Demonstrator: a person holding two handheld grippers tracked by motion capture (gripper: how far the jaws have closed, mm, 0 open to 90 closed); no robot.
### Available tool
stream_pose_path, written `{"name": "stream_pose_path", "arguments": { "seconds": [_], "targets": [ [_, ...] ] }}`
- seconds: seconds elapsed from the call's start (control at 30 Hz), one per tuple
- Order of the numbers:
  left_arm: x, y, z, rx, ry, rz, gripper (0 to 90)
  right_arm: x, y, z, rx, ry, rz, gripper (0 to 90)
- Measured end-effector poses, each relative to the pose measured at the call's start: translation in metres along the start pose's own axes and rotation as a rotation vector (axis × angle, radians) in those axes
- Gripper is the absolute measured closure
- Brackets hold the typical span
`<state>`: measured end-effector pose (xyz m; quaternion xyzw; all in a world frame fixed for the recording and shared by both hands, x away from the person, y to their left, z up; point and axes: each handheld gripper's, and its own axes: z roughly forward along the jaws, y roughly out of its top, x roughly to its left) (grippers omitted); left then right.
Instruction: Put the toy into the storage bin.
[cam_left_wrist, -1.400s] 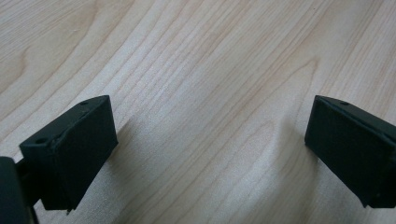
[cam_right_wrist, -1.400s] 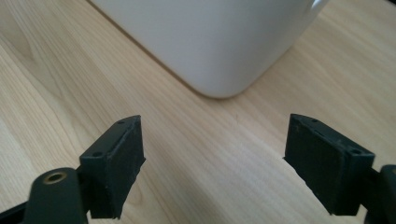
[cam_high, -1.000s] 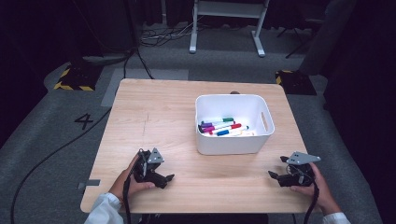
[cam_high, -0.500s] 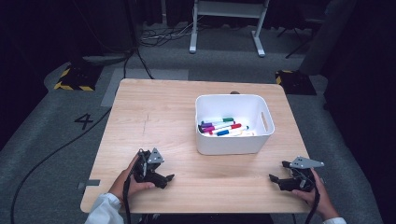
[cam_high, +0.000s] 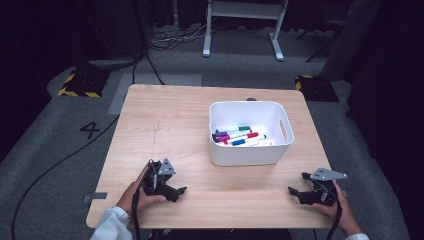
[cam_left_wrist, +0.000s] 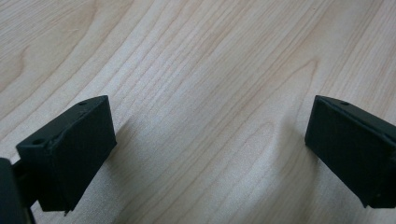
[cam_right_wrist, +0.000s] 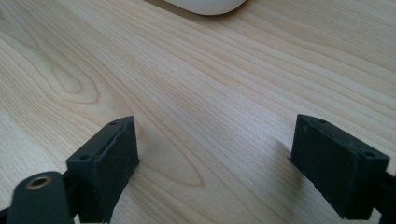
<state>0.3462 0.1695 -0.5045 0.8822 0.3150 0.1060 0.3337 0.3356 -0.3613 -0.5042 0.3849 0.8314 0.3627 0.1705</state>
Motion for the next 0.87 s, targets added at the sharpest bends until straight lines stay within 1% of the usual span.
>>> {"name": "stream_pose_path", "arguments": {
  "seconds": [0.87],
  "targets": [
    [0.0011,0.0009,0.0007,0.004,-0.009,0.005,1.1,-0.0004,0.0009,0.0006,0.002,0.000,-0.003,15.1]
  ]
}}
